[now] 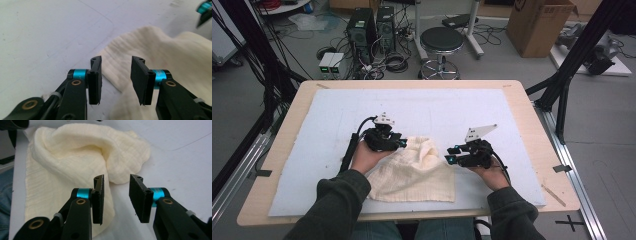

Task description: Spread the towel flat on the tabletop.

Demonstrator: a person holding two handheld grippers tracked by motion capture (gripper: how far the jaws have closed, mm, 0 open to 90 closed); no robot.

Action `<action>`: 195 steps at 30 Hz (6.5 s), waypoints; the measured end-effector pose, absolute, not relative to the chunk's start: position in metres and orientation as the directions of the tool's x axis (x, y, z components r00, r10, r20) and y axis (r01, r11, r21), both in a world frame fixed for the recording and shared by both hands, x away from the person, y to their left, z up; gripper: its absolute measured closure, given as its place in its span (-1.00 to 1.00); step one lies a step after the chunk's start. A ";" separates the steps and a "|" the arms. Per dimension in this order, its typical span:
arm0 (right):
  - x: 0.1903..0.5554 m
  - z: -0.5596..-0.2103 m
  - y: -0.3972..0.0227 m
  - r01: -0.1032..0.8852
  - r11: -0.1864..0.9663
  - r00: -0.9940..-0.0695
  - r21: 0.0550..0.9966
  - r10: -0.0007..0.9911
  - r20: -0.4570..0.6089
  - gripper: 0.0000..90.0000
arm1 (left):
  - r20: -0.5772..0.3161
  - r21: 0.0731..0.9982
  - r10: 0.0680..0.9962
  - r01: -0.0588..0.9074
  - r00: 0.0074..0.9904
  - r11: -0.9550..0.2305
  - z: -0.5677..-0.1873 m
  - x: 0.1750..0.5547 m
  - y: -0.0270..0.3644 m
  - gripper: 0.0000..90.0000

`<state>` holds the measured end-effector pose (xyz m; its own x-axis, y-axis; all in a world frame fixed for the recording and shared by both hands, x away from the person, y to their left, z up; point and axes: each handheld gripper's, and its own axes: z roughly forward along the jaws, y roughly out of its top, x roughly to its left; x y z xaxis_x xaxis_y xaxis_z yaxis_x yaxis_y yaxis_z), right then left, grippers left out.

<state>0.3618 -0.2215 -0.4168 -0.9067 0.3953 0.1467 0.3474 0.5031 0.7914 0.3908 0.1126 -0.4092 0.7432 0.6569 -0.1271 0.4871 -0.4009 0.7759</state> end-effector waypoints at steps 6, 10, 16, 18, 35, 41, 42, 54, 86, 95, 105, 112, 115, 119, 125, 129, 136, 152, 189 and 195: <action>0.362 -0.427 -0.211 0.352 0.558 -0.927 0.752 0.320 0.196 0.28 | -0.135 0.737 0.703 0.545 0.699 -0.401 -0.430 0.411 0.099 0.24; 0.361 -0.430 -0.208 0.350 0.567 -0.930 0.746 0.308 0.202 0.29 | -0.061 0.713 0.703 0.524 0.709 -0.466 -0.436 0.411 0.092 0.37; 0.361 -0.435 -0.203 0.342 0.604 -0.935 0.720 0.299 0.193 0.63 | -0.041 0.718 0.678 0.494 0.734 -0.490 -0.437 0.408 0.085 0.93; 0.359 -0.435 -0.202 0.325 0.626 -0.942 0.709 0.278 0.187 0.81 | -0.041 0.714 0.680 0.498 0.732 -0.492 -0.435 0.408 0.086 0.94; 0.360 -0.410 -0.204 0.320 0.566 -0.935 0.759 0.320 0.155 0.43 | -0.040 0.763 0.728 0.492 0.684 -0.420 -0.386 0.384 0.165 0.95; 0.374 -0.430 -0.179 0.366 0.548 -0.925 0.752 0.303 0.230 0.17 | -0.049 0.744 0.746 0.522 0.664 -0.416 -0.393 0.376 0.190 0.95; 0.376 -0.432 -0.175 0.366 0.555 -0.926 0.747 0.299 0.232 0.18 | -0.052 0.737 0.749 0.531 0.661 -0.418 -0.395 0.375 0.195 0.95; 0.372 -0.401 -0.192 0.327 0.562 -0.937 0.760 0.297 0.183 0.94 | -0.125 0.769 0.775 0.554 0.620 -0.319 -0.402 0.382 0.198 0.95; 0.393 -0.399 -0.190 0.399 0.589 -0.885 0.703 0.448 0.126 0.32 | -0.111 0.705 0.775 0.598 0.622 -0.380 -0.426 0.365 0.205 0.93; 0.412 -0.424 -0.180 0.457 0.653 -0.868 0.604 0.475 0.144 0.90 | -0.123 0.725 0.764 0.583 0.633 -0.367 -0.427 0.370 0.202 0.94; 0.456 -0.380 -0.200 0.430 0.580 -0.780 0.692 0.624 -0.038 0.68 | -0.077 0.822 0.840 0.511 0.536 -0.251 -0.393 0.436 0.184 0.78; 0.471 -0.379 -0.210 0.471 0.506 -0.747 0.722 0.665 0.022 0.29 | -0.112 0.840 0.822 0.495 0.558 -0.221 -0.387 0.446 0.172 0.38; 0.454 -0.387 -0.214 0.450 0.510 -0.779 0.733 0.626 0.042 0.25 | -0.142 0.843 0.793 0.493 0.593 -0.217 -0.391 0.431 0.174 0.36; 0.428 -0.391 -0.219 0.432 0.526 -0.814 0.732 0.578 0.065 0.17 | -0.136 0.850 0.759 0.469 0.637 -0.241 -0.393 0.410 0.176 0.30; 0.388 -0.391 -0.225 0.363 0.536 -0.860 0.762 0.507 0.053 0.12 | -0.116 0.857 0.685 0.421 0.719 -0.297 -0.399 0.355 0.181 0.20; 0.362 -0.400 -0.232 0.337 0.542 -0.877 0.769 0.477 0.048 0.08 | -0.122 0.860 0.645 0.405 0.754 -0.310 -0.402 0.333 0.182 0.15; 0.332 -0.418 -0.238 0.317 0.551 -0.899 0.772 0.435 0.058 0.05 | -0.127 0.828 0.551 0.394 0.825 -0.399 -0.418 0.298 0.180 0.13; 0.320 -0.441 -0.239 0.328 0.622 -0.907 0.711 0.417 0.054 0.17 | -0.103 0.764 0.456 0.364 0.884 -0.533 -0.443 0.285 0.169 0.36; 0.298 -0.438 -0.225 0.322 0.641 -0.939 0.696 0.310 0.149 0.95 | -0.092 0.769 0.506 0.384 0.858 -0.511 -0.438 0.268 0.195 0.95; 0.294 -0.438 -0.227 0.327 0.637 -0.938 0.698 0.307 0.160 0.94 | -0.116 0.778 0.494 0.388 0.861 -0.494 -0.439 0.269 0.195 0.84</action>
